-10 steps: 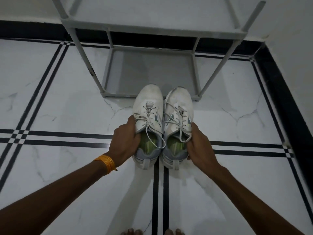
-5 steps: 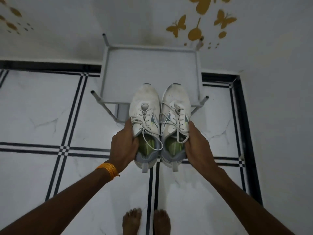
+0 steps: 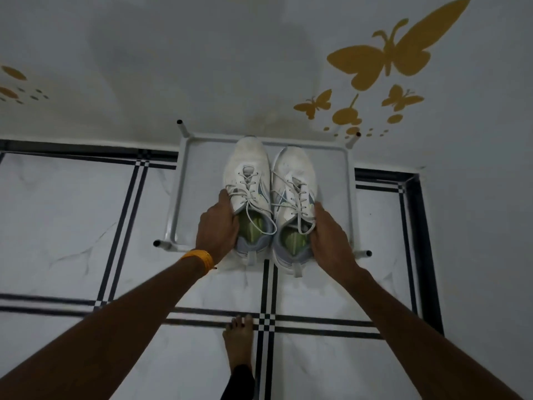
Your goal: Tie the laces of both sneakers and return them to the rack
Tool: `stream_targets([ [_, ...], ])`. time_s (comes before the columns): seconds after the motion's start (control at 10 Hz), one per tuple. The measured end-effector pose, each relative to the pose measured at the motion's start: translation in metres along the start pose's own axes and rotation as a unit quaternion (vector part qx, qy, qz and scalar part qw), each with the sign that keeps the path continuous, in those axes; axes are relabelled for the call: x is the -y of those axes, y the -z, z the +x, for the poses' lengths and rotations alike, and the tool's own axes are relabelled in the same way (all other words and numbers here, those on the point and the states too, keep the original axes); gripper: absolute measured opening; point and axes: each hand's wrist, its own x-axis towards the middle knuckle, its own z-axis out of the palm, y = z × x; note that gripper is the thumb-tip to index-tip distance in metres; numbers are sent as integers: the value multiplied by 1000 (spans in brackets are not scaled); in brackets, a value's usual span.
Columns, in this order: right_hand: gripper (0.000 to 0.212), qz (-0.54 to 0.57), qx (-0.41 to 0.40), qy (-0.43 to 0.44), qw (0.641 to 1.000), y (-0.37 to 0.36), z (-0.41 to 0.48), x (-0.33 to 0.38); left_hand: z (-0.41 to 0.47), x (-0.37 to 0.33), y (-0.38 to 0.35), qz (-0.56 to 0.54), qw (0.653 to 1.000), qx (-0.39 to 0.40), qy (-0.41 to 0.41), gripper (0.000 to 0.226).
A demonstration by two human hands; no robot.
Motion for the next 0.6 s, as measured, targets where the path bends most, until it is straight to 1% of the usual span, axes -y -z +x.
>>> stream_targets([
  [0.2,54,-2,22,-28,999,-30,66,-17,58,25,-39,-34,998,52,22,46],
  [0.3,50,12,15,-23,1000,-38,80,-24,65,36,-50,-57,997,55,22,42],
  [0.4,55,14,19,-31,999,-38,91,-27,72,43,-50,-46,997,69,6,44],
  [0.5,57,40,42,-33,998,-39,89,-24,71,41,-45,-12,995,103,-4,51],
  [0.6,67,36,90,-56,994,-27,87,-18,71,34,-33,76,987,142,11,70],
])
